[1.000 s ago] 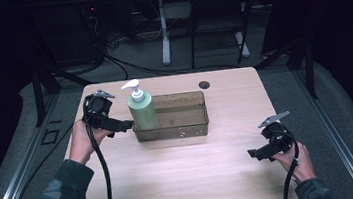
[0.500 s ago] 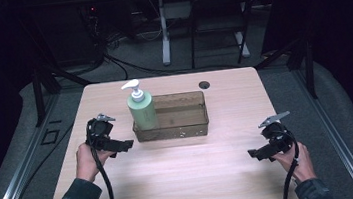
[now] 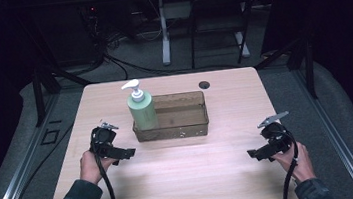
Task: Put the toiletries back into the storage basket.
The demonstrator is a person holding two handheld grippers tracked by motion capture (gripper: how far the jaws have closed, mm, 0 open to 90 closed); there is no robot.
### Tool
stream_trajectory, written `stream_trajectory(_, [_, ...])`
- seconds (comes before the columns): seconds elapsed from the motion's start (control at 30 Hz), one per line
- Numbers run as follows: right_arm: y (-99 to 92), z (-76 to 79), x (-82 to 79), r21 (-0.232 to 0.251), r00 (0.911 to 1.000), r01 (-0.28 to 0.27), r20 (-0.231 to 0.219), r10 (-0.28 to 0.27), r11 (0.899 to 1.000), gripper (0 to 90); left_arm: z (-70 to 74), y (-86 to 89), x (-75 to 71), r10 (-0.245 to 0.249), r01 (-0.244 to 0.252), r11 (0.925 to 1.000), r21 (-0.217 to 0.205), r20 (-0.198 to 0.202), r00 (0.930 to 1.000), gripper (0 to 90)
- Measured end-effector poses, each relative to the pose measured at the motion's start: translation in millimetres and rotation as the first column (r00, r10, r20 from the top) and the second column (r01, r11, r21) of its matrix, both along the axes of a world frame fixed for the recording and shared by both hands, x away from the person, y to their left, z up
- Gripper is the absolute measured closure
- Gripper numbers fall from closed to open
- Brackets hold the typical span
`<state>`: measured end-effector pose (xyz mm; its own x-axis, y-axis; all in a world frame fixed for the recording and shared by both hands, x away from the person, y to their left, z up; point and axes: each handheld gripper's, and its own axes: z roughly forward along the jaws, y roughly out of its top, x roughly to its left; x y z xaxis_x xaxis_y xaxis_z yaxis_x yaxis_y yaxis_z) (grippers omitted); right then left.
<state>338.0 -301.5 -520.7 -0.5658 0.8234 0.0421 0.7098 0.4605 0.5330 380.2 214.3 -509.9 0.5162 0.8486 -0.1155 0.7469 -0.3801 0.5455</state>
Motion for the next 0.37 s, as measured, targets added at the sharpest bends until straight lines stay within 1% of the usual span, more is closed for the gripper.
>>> stream_trajectory(0.03, [0.3, -0.1, 0.3, 0.005, 1.0000, -0.001, -0.002, 0.001, 1.000, 0.0, -1.8, 0.1, 1.4, -0.004, 0.004, 1.0000, -0.001, -0.011, 0.9999, 0.1])
stream_trajectory(0.07, [0.8, -0.1, 0.7, -0.002, 1.0000, -0.004, -0.003, 0.004, 1.000, 0.0, -3.5, 0.1, 2.9, -0.009, 0.009, 1.0000, -0.002, -0.012, 0.9999, 0.1])
stream_trajectory(0.13, [0.2, 1.5, -0.2, 0.004, 1.0000, -0.002, 0.005, 0.002, 1.000, 0.0, -4.6, 0.1, 4.1, -0.010, 0.010, 0.9999, -0.007, -0.015, 0.9998, 0.1])
stream_trajectory(0.2, [-1.2, 2.6, -0.8, 0.006, 0.9999, 0.002, 0.011, -0.002, 1.000, 0.0, -4.0, 0.7, 3.3, -0.017, 0.017, 0.9999, -0.001, -0.003, 0.9999, 0.0])
stream_trajectory(0.23, [-1.7, 2.7, -0.8, 0.014, 0.9999, 0.003, 0.010, -0.003, 1.000, 0.0, -3.5, 1.7, 2.7, -0.013, 0.013, 0.9999, -0.005, 0.003, 0.9999, 0.0])
stream_trajectory(0.27, [-1.8, 2.4, -0.2, 0.012, 0.9999, 0.001, 0.011, -0.002, 1.000, 0.0, -3.4, 2.7, 2.9, -0.014, 0.014, 0.9998, -0.012, 0.003, 0.9999, 0.0])
stream_trajectory(0.33, [-1.8, 1.1, 1.1, 0.003, 1.0000, 0.001, 0.006, -0.001, 1.000, 0.0, -4.6, 4.3, 4.7, -0.014, 0.014, 0.9999, -0.010, -0.002, 0.9999, 0.0])
stream_trajectory(0.37, [-1.2, 0.8, 1.1, 0.000, 1.0000, 0.003, 0.003, -0.003, 1.000, 0.0, -5.0, 5.4, 5.4, -0.006, 0.006, 0.9999, -0.010, 0.003, 1.0000, 0.0])
